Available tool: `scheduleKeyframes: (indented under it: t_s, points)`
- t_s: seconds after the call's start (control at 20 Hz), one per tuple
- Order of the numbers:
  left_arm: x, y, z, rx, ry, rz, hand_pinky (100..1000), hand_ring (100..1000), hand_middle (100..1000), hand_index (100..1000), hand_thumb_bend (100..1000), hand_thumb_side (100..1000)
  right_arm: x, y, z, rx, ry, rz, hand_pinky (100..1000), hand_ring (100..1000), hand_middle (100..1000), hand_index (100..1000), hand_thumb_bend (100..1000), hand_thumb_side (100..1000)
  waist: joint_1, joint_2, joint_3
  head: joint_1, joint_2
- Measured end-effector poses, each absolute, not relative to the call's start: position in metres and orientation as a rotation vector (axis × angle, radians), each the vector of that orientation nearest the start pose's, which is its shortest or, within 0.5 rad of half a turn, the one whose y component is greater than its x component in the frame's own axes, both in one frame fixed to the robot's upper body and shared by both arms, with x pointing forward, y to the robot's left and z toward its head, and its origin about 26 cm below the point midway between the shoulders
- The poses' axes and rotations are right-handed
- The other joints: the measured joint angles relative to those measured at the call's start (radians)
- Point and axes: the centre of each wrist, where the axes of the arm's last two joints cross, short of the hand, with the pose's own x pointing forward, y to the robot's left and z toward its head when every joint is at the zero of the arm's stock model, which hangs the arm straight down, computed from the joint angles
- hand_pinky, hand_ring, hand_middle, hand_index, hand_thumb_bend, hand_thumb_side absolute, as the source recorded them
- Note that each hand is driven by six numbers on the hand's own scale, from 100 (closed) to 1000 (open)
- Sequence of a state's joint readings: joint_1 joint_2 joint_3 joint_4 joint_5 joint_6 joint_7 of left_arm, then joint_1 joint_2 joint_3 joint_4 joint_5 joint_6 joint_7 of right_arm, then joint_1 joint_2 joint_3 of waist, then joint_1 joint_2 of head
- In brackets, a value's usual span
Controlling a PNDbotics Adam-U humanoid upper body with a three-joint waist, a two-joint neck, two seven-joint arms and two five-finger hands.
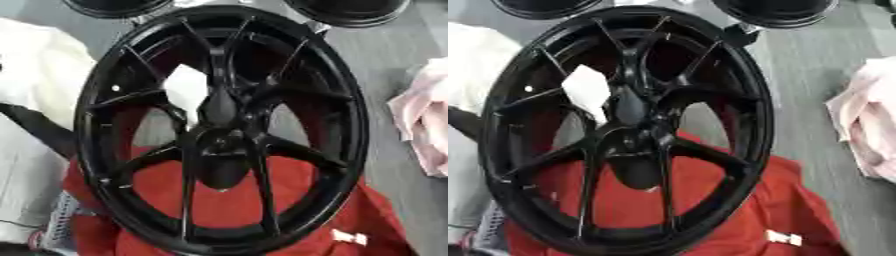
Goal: Pull the pin out of the wheel hub.
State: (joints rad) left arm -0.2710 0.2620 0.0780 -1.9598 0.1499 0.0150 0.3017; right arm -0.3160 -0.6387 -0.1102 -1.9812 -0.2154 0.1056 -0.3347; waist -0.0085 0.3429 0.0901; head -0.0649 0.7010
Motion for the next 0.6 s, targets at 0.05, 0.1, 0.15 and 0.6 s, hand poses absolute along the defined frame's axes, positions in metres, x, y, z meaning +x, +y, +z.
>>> scheduleKeyframes:
  t_s: [0.05, 0.1, 0.15, 0.6]
  points:
    - [0.303, 0.275, 0.185, 0.202, -2.219, 0.163, 787, 691, 682, 842, 121, 863, 0.294, -0.327, 0.252, -0.476, -2.244, 0.078, 764, 684, 609, 669, 100, 542, 0.001, 0.0, 0.0, 0.0, 0.0]
    - [0.303, 0.277, 0.187, 0.215, -2.224, 0.149, 788, 691, 682, 842, 116, 859, 0.294, -0.327, 0.251, -0.476, -2.244, 0.078, 764, 684, 609, 669, 100, 542, 0.001, 0.0, 0.0, 0.0, 0.0]
    - [0.304, 0.279, 0.19, 0.232, -2.232, 0.13, 788, 691, 683, 842, 104, 851, 0.294, -0.327, 0.251, -0.476, -2.243, 0.079, 764, 684, 609, 669, 100, 544, 0.002, 0.001, 0.0, 0.0, 0.0]
    - [0.299, 0.306, 0.232, 0.477, -2.268, -0.261, 792, 697, 689, 838, 100, 791, 0.293, -0.329, 0.25, -0.488, -2.235, 0.088, 765, 686, 610, 670, 100, 545, 0.018, 0.006, -0.008, -0.009, 0.0]
